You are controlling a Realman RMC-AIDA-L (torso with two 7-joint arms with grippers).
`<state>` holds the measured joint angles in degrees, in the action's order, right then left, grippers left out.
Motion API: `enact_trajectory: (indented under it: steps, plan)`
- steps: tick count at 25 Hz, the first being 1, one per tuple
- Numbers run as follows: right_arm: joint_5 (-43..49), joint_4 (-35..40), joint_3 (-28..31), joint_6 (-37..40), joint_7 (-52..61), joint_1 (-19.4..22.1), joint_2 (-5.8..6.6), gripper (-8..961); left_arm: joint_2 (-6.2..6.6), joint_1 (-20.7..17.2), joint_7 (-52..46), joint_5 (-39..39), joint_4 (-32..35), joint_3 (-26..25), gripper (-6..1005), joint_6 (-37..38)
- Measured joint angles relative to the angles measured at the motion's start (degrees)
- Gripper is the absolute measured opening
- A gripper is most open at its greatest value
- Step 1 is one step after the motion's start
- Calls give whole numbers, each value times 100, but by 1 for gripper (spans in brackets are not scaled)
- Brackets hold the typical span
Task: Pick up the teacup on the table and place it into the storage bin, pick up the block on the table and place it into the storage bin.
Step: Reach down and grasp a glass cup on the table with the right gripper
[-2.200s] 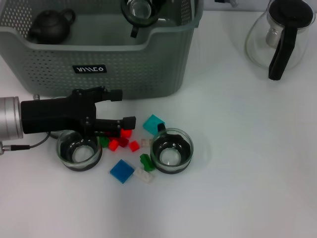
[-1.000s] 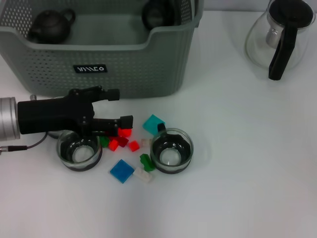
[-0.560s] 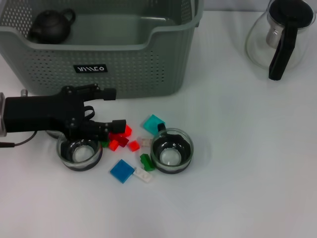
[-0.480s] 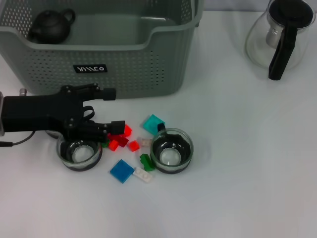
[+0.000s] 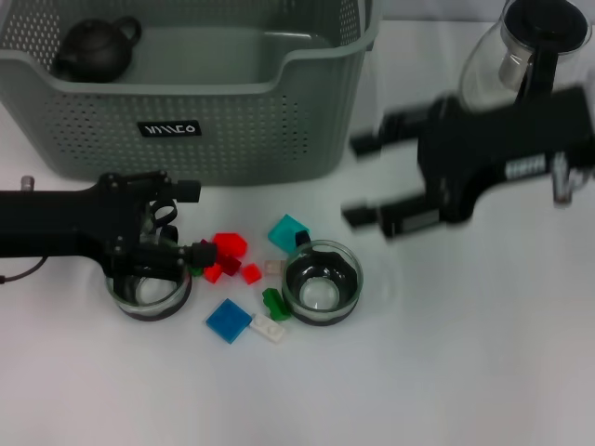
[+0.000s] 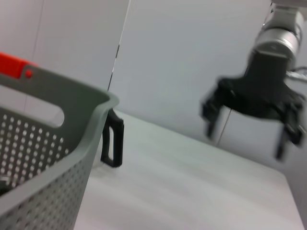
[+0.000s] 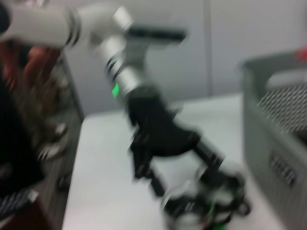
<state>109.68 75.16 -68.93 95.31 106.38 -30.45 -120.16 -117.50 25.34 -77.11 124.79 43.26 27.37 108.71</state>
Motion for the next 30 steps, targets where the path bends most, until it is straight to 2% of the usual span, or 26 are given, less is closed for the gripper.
enact_trajectory:
  steps: [6, 15, 19, 30]
  plan:
    - [656, 189, -967, 99, 93, -163, -14, 810, -11, -55, -23, 77, -23, -6, 943, -182]
    - [1700, -126, -1926, -167, 282, -1143, -44, 809, -29, -114, -57, 81, -30, -119, 943, -223]
    - [1980, -365, -2409, -412, 345, -1415, -59, 809, -36, -149, -114, 67, -35, -188, 943, -224]
    - [2301, -707, -3749, -1363, 661, -1552, -75, 808, -54, -207, -138, 72, -46, -390, 942, -247]
